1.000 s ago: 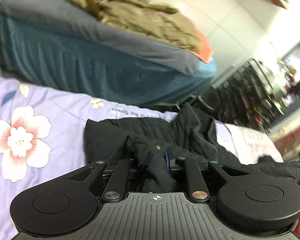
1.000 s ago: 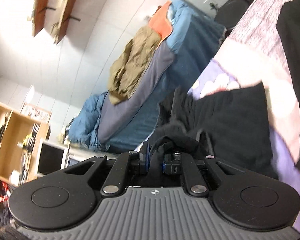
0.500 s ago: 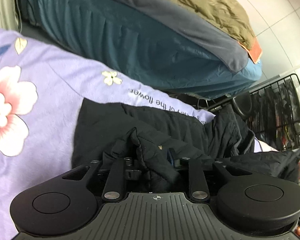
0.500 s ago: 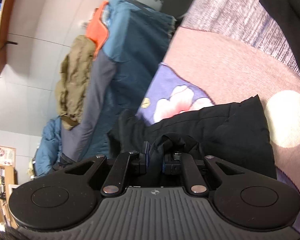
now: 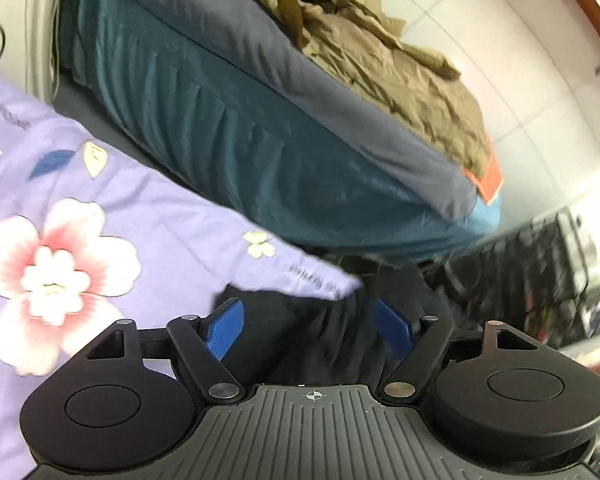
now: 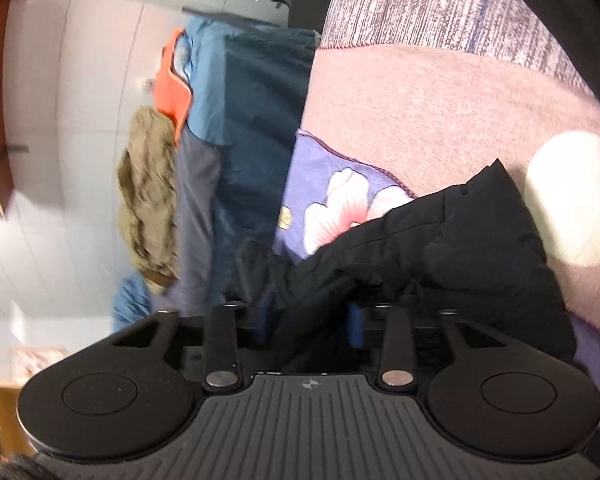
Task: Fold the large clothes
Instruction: 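Grasp the jacket hem with both grippers and lift it, then fold the hem up toward the collar with both grippers and release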
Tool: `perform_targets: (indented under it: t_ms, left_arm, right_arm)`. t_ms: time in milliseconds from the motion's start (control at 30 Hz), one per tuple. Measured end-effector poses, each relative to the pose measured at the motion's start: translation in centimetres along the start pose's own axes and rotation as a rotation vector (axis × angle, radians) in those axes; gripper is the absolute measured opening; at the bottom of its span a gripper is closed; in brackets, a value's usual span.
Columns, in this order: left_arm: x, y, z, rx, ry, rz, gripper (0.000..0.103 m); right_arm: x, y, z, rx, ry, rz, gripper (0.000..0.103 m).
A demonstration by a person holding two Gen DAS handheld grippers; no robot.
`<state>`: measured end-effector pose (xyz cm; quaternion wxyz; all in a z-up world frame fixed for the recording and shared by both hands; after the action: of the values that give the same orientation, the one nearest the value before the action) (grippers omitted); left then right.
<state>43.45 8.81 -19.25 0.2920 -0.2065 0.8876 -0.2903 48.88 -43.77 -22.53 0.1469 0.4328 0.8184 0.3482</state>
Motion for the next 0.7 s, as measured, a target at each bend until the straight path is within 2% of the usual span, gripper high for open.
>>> perform_targets:
  t_ms: [33,133,200,267,333,400,533,600,667,700]
  left_arm:
    - [0.8,-0.1,-0.4,-0.007,0.022,0.025,0.103]
    - [3.6,-0.6,-1.2,-0.017,0.078,0.132,0.103]
    - [5.7,-0.2,-1.6,-0.032,0.102,0.204,0.103]
    - [7.4,0.2,-1.7,-0.049,0.113,0.249,0.103]
    - [8.0,0.8,-1.2,-0.059,0.117,0.233,0.103]
    - [8.0,1.8,-0.5,-0.064,0.123,0.177,0.103]
    - [7.6,2.3,1.2,-0.096,0.129,0.203,0.103]
    - [7.8,1.8,2.3,-0.086,0.152,0.222,0.103]
    - [8.3,1.0,3.2,-0.059,0.171,0.253,0.103]
    - [8.5,0.8,3.5,-0.067,0.177,0.275,0.103]
  right_arm:
    - [0.0,0.2,-0.5,-0.022,-0.011,0.009,0.065]
    - [0.4,1.3,-2.0,-0.038,-0.044,-0.055,0.068]
    - [0.9,2.0,-3.1,0.002,-0.084,-0.174,0.070]
    - [1.4,2.7,-4.6,0.091,-0.173,-0.347,0.076]
    - [1.8,3.2,-6.1,0.160,-0.269,-0.507,0.081]
    - [2.2,3.1,-7.0,0.176,-0.305,-0.592,0.082]
    - [2.8,1.4,-6.0,0.232,-0.225,-0.646,0.083]
    - [3.5,0.7,-5.1,0.254,-0.192,-0.689,0.083]
    - [4.9,0.0,-3.8,0.256,-0.145,-0.734,0.081]
    - [5.6,-0.4,-3.0,0.262,-0.117,-0.752,0.077]
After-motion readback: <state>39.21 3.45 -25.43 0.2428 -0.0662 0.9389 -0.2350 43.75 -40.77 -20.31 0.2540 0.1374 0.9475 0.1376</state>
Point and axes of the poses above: each gripper's, at about its wrist camera, not at the fingertips, and z roughly the way its jaws point, y to its left, x to its underside, the point moved 9 cm from there along z, roughly the way its jaws point, and after that the axes turned 9 degrees about x, right-handed, at the moved point
